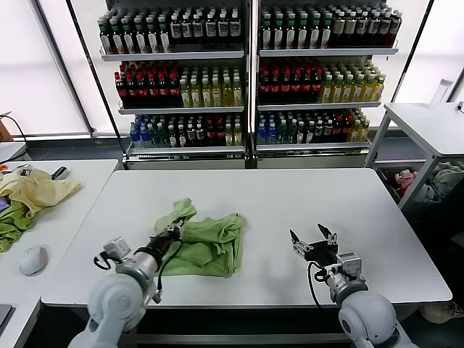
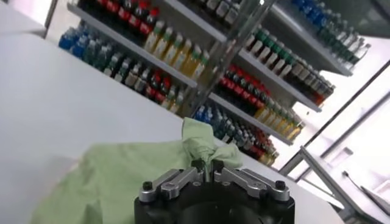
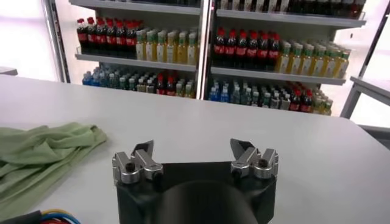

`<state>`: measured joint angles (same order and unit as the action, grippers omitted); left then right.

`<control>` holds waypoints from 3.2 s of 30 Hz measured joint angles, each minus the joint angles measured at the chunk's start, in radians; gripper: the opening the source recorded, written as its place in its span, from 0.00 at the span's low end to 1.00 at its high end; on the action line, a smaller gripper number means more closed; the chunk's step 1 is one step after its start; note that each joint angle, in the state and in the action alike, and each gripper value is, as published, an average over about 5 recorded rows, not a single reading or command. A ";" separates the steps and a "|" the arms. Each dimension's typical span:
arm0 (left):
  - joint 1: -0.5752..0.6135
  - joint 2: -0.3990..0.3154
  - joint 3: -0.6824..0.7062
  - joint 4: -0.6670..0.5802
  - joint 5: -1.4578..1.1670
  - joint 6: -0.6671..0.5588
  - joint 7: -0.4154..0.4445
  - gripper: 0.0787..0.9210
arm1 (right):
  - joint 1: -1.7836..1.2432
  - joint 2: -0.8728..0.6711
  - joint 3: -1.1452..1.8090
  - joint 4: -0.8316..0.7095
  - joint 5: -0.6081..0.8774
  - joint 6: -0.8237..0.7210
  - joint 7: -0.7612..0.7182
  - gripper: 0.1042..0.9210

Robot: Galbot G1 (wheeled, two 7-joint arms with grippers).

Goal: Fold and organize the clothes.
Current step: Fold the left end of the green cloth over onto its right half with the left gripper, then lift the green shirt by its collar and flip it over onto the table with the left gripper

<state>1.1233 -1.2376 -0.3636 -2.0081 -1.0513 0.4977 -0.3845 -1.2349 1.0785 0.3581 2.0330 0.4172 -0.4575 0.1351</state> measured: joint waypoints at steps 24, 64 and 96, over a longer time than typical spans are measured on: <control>-0.017 0.021 0.146 -0.047 0.113 0.058 0.090 0.62 | 0.008 -0.005 0.003 -0.009 0.002 0.003 -0.002 0.88; 0.043 0.098 -0.038 0.239 0.205 -0.035 0.258 0.63 | 0.022 0.006 0.013 -0.033 -0.009 0.007 0.001 0.88; 0.034 0.014 -0.303 0.280 -0.368 -0.013 0.273 0.04 | 0.010 0.008 0.031 -0.017 0.016 0.003 0.005 0.88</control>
<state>1.1569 -1.2238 -0.6661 -1.7281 -1.4197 0.4844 -0.1113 -1.2249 1.0865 0.3894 2.0158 0.4328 -0.4541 0.1397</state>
